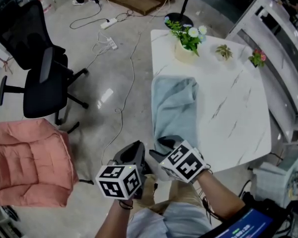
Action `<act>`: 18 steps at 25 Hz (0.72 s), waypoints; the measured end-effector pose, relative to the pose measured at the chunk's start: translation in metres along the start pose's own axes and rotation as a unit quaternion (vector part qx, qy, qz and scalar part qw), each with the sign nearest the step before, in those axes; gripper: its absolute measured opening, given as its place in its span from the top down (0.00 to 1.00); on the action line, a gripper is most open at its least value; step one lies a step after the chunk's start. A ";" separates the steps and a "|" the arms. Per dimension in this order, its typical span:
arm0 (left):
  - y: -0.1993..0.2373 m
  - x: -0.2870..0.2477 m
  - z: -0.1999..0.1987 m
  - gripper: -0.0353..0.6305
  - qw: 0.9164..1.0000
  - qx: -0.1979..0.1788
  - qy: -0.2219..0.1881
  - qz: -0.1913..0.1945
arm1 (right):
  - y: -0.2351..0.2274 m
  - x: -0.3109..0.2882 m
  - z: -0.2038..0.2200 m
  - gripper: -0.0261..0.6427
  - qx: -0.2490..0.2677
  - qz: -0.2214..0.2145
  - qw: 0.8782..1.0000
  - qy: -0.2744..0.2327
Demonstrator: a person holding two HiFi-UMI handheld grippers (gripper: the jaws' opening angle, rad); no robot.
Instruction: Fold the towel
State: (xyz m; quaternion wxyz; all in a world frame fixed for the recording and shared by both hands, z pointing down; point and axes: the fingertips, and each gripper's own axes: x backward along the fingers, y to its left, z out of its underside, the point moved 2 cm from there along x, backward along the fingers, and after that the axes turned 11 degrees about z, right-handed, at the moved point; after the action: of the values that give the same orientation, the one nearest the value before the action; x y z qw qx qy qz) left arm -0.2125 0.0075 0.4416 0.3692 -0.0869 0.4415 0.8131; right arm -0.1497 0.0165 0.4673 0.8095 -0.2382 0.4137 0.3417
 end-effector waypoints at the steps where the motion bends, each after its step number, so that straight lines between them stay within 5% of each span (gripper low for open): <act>1: -0.004 -0.002 -0.003 0.91 1.000 -0.003 -0.001 -0.002 | -0.002 0.010 -0.005 0.67 -0.002 -0.008 1.000 -0.011; 6: -0.045 -0.015 -0.025 0.91 1.000 -0.020 -0.020 -0.002 | -0.040 0.072 -0.025 0.66 0.013 -0.009 0.999 -0.047; 11: -0.088 -0.046 -0.039 0.91 0.999 -0.041 -0.027 0.015 | -0.118 0.123 -0.055 0.68 0.062 0.073 0.991 -0.090; 15: -0.104 -0.075 -0.024 0.91 0.999 -0.032 -0.017 0.026 | -0.163 0.128 -0.061 0.70 0.123 0.120 0.981 -0.092; 18: -0.100 -0.092 -0.006 0.91 1.000 -0.014 -0.007 0.024 | -0.172 0.110 -0.059 0.71 0.148 0.105 0.979 -0.089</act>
State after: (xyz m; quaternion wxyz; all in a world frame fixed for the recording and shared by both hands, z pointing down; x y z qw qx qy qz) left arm -0.0801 -0.0122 0.4154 0.3515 -0.0755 0.4298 0.8283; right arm -0.0036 -0.0963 0.3611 0.8289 -0.0396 0.4090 0.3795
